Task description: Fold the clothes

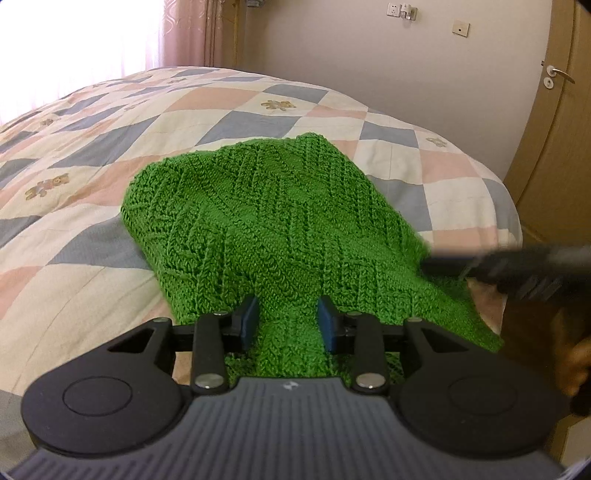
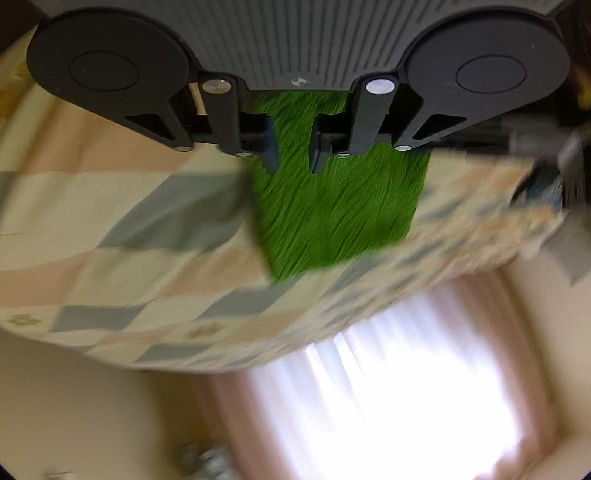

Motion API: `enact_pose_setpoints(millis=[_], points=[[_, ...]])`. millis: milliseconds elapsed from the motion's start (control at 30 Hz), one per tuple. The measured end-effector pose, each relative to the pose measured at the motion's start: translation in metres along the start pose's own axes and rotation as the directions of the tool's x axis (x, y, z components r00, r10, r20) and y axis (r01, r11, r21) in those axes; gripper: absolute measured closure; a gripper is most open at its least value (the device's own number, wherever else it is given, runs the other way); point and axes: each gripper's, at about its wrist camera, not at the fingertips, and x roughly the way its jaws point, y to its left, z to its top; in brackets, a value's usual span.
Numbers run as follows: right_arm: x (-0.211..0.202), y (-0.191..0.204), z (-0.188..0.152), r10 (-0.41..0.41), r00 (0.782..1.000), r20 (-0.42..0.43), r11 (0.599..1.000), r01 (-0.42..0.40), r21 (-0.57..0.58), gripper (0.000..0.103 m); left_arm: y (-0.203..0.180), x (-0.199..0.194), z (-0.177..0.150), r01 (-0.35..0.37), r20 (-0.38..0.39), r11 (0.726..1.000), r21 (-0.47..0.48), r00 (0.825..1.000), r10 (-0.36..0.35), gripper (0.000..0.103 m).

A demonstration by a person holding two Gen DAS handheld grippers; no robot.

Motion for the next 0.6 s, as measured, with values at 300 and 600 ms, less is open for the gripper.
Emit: enact_pose_setpoints(millis=[300,600], points=[[0.033,-0.023,-0.019,-0.039,0.994,-0.099,0.999,0.042,0.026,0.103,0.059,0.027,0.074,-0.089,0.155,0.991,-0.095,0.982,0.103,0.087],[0.035,-0.021,-0.014,-0.022,0.99,-0.142,0.999,0.026,0.026,0.103,0.066,0.088,0.075,-0.2,0.038,0.98,0.0,0.979,0.2,0.09]])
